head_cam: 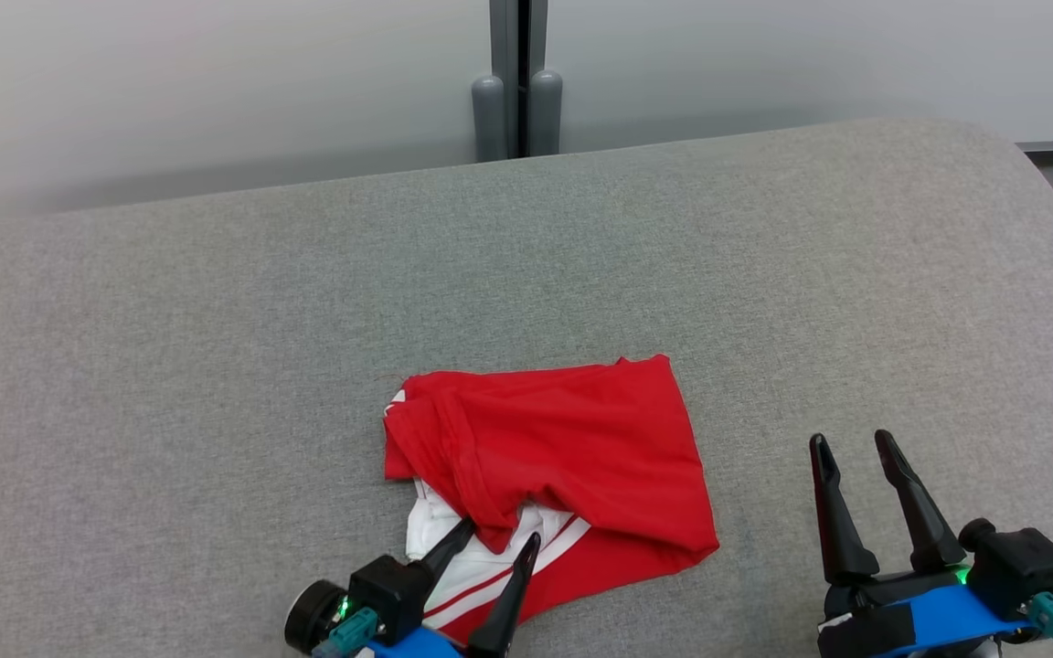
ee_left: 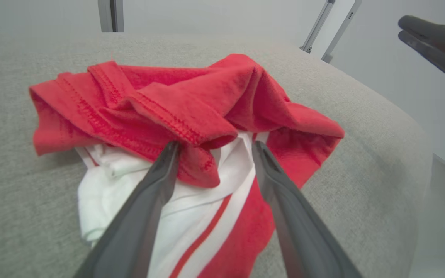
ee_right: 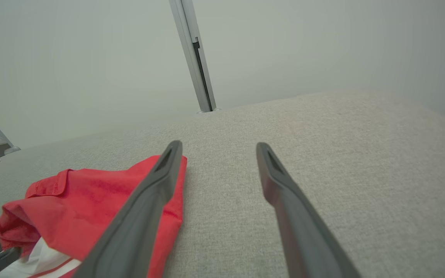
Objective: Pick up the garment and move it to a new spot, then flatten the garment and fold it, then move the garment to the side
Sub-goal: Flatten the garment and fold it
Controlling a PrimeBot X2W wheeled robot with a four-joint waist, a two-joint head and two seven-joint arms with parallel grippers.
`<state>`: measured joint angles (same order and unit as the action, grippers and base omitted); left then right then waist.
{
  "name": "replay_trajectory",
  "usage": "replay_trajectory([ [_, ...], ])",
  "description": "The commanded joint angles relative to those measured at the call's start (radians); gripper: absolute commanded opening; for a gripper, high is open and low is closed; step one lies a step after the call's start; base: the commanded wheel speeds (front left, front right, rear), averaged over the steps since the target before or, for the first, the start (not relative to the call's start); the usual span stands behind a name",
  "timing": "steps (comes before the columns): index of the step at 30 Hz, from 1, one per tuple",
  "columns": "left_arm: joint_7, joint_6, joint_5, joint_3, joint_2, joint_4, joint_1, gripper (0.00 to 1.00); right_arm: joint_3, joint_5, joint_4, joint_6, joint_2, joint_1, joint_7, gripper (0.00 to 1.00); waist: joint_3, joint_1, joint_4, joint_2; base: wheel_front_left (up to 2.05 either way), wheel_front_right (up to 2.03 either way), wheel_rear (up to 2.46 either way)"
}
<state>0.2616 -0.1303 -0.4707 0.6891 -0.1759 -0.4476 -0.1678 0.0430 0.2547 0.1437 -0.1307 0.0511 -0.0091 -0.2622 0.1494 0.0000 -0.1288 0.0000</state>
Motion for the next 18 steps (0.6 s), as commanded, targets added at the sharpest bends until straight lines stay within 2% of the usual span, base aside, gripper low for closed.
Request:
replay_trajectory([
  [1,0.005,0.000,-0.006,0.001,0.003,0.000,-0.023,1.00,0.001,0.001,-0.001,0.000,-0.001,-0.015,-0.004,1.00,0.003,0.0000,-0.003,0.0000,0.00,0.00,0.00],
  [4,0.005,0.000,-0.026,-0.003,0.010,0.011,-0.038,1.00,0.001,0.000,-0.001,0.000,-0.001,-0.014,-0.004,1.00,0.005,0.0000,-0.005,0.0000,0.00,0.00,0.00],
  [5,0.005,0.000,-0.032,-0.003,0.010,0.012,-0.038,0.89,0.000,-0.001,0.000,0.000,-0.001,-0.014,-0.004,1.00,0.005,0.0000,-0.006,0.0000,0.00,0.00,0.00],
  [6,0.005,0.000,-0.034,-0.007,0.009,0.013,-0.041,0.47,-0.001,-0.002,0.001,0.000,-0.001,-0.014,-0.004,1.00,0.005,0.0000,-0.006,0.0000,0.00,0.00,0.00],
  [7,0.005,0.000,-0.034,-0.007,0.009,0.013,-0.041,0.47,-0.001,-0.002,0.001,0.000,-0.001,-0.014,-0.004,1.00,0.005,0.0000,-0.006,0.0000,0.00,0.00,0.00],
  [8,0.005,0.000,-0.033,-0.010,0.007,0.013,-0.043,0.31,-0.002,-0.003,0.001,0.000,-0.001,-0.013,-0.004,1.00,0.004,0.0000,-0.005,0.0000,0.00,0.00,0.00],
  [9,0.005,0.000,-0.032,-0.010,0.005,0.010,-0.042,0.02,-0.004,-0.004,0.002,0.000,-0.001,-0.011,-0.004,1.00,0.002,0.0000,-0.004,0.0000,0.00,0.00,0.00],
  [18,0.005,0.000,0.012,-0.017,-0.027,0.063,-0.003,0.00,-0.025,-0.010,0.004,0.000,-0.001,0.012,-0.004,1.00,-0.025,0.0000,0.027,0.0000,0.00,0.00,0.00],
])
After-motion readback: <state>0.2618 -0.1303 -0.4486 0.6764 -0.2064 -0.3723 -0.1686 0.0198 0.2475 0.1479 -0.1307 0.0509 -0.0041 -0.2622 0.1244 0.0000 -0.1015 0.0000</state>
